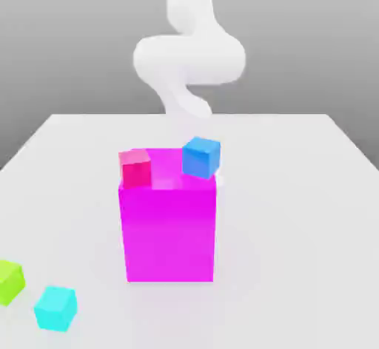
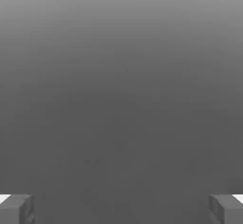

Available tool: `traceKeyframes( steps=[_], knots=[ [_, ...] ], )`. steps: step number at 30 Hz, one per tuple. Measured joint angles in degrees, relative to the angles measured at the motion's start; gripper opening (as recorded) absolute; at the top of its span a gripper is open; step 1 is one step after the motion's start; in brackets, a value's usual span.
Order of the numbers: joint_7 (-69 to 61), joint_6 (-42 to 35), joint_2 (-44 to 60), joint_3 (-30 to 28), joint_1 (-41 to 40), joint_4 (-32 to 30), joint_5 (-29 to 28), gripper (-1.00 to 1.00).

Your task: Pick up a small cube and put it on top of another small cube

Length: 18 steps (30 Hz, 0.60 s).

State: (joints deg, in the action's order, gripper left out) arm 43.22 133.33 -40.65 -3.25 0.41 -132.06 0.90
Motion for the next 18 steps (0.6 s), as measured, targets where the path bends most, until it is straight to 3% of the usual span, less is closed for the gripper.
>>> traceKeyframes(
  steps=[18],
  knots=[
    [-23.93, 11.03, 37.72, -20.60, -2.69, -2.01, 13.44, 0.00]
  ],
)
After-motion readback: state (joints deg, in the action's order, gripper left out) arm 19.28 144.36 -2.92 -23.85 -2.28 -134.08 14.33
